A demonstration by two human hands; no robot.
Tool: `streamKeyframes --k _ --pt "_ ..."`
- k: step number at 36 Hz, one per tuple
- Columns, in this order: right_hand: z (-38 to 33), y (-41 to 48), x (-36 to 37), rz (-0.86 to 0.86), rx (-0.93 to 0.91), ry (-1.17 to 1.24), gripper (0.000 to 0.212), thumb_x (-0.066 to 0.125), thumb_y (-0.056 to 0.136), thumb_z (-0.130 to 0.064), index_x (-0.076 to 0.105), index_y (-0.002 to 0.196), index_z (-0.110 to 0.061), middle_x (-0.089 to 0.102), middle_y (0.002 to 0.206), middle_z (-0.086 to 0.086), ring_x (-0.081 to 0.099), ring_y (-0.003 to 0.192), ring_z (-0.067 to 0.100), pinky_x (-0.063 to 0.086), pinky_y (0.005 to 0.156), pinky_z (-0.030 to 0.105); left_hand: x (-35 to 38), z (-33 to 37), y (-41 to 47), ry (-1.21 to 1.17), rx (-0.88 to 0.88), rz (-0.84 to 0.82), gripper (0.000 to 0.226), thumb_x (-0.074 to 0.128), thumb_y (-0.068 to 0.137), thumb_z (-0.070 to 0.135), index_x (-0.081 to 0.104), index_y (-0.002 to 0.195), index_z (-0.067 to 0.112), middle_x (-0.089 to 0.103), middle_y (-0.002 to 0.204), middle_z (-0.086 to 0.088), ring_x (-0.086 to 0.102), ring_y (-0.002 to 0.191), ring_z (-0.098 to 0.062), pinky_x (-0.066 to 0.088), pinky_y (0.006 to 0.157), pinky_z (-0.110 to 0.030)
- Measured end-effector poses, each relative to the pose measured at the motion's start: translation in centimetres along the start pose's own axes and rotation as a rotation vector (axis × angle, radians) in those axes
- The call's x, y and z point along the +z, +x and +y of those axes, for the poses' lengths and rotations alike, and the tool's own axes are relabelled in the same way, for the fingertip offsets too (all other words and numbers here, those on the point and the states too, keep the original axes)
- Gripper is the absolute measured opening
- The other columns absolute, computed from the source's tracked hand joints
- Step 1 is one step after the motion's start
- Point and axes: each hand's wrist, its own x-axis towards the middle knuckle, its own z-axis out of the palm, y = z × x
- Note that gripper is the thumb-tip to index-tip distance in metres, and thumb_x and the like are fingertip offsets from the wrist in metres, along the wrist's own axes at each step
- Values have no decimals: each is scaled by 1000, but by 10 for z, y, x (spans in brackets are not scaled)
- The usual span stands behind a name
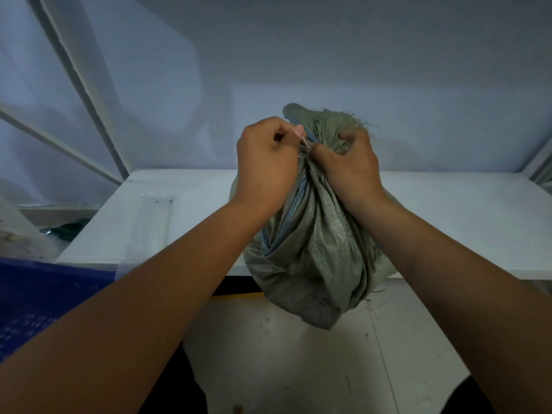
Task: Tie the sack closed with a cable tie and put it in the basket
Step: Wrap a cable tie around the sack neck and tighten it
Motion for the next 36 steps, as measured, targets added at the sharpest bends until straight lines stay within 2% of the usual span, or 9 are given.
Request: streamKeyframes --k 5,8,11,13,17,22,25,27,36 --pt "0 0 1 37 -58 31 48 72 90 -30 47 128 -14 54 82 -7 49 64 4 37 47 8 -2 -1 4 -106 -86 12 20 65 93 18 76 80 8 76 85 -11 75 84 -28 62 83 -52" --pt "2 0 2 84 -79 17 46 72 89 -28 48 125 -14 56 85 -8 51 66 1 38 48 6 -8 -5 11 -53 -209 -34 21 66 90 18 74 74 6 75 85 -18 75 86 -32 61 84 -53" --pt "6 1 2 99 -114 5 48 73 87 -25 48 125 -11 58 88 -5 53 68 0 39 51 6 -17 -7 17 71 -300 -112 34 63 77 21 67 82 -12 71 90 -30 73 85 -36 59 85 -57" --pt "6 0 2 92 -158 -18 49 73 87 -25 46 125 -11 60 90 -2 55 71 -2 40 53 4 -21 -9 17 186 -268 -182 33 60 81 18 68 88 -13 72 88 -23 70 84 -27 60 86 -49" --pt "3 -3 2 84 -306 -111 52 74 87 -25 45 128 -11 60 90 -3 58 72 8 40 56 5 -23 -11 15 350 -170 -302 22 58 95 18 78 91 9 75 93 -1 68 85 -12 54 74 -24" --pt "0 -8 3 28 -433 -181 60 77 85 -26 44 133 -11 54 91 -12 53 73 3 37 59 2 -16 -14 14 385 -124 -414 25 56 100 24 78 96 12 76 94 -5 71 92 -21 57 89 -40" --pt "1 -9 3 -26 -520 -271 64 76 84 -30 43 136 -13 55 94 -9 57 76 10 38 61 18 -16 -19 12 439 -98 -477 23 53 99 16 75 95 11 74 92 -9 70 90 -29 57 89 -48" --pt "3 -9 3 -57 -569 -356 64 75 85 -30 42 138 -14 56 97 -6 58 78 15 37 64 27 -17 -25 12 478 -64 -492 21 55 98 13 74 92 13 74 89 -8 70 88 -27 57 87 -48" --pt "8 -4 0 -43 -651 -472 61 69 88 -39 39 134 -12 70 105 5 68 85 29 46 63 34 -16 -27 7 586 163 -468 21 49 99 13 67 92 7 70 92 -13 63 87 -30 51 77 -39"
